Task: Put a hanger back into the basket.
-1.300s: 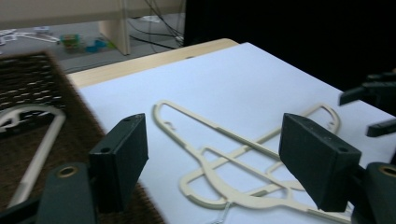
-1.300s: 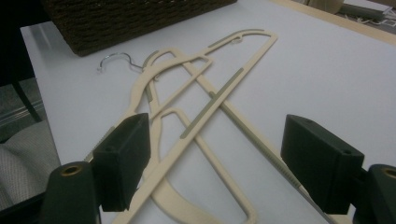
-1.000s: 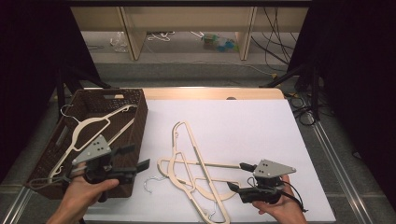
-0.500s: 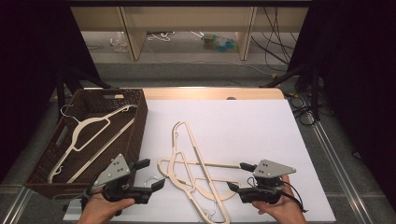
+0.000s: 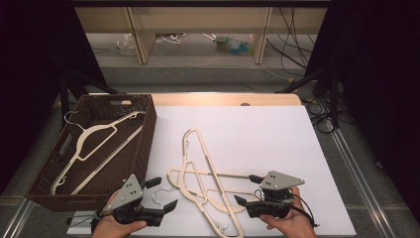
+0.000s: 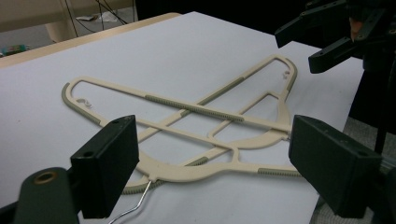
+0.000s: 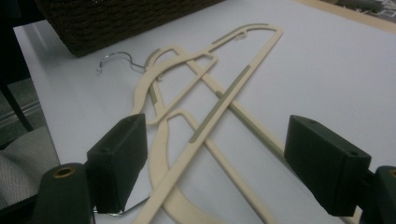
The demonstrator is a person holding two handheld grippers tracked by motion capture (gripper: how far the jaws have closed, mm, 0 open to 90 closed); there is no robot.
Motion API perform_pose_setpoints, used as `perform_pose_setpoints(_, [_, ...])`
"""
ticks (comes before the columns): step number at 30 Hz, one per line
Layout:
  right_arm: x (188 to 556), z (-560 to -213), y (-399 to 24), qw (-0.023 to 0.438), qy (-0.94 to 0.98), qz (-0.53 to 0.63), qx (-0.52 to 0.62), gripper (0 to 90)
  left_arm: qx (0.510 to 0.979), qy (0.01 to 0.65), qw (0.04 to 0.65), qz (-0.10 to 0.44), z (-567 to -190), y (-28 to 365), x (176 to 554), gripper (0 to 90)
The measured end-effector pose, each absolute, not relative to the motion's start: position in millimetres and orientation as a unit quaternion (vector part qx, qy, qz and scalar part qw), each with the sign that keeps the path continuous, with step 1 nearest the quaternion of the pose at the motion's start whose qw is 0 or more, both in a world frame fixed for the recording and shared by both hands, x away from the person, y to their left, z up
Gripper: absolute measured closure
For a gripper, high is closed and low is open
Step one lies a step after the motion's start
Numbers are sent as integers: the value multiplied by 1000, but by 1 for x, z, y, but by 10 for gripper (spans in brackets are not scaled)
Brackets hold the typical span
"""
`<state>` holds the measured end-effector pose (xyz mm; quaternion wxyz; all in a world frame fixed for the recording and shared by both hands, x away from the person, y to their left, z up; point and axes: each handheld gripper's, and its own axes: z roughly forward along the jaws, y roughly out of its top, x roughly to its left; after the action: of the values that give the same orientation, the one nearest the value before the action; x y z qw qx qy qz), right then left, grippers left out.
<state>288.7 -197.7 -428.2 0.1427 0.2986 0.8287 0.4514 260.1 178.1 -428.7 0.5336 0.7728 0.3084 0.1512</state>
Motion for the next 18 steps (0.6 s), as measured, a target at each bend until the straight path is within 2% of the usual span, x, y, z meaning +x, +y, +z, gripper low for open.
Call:
perform_pose_setpoints(9, [299, -440, -168, 120, 852, 400, 314, 261, 777, 305, 530, 149, -435, 181, 260, 164])
perform_pose_setpoints(18, [315, -452, -143, 85, 873, 340, 340, 347, 777, 307, 529, 146, -437, 183, 258, 164])
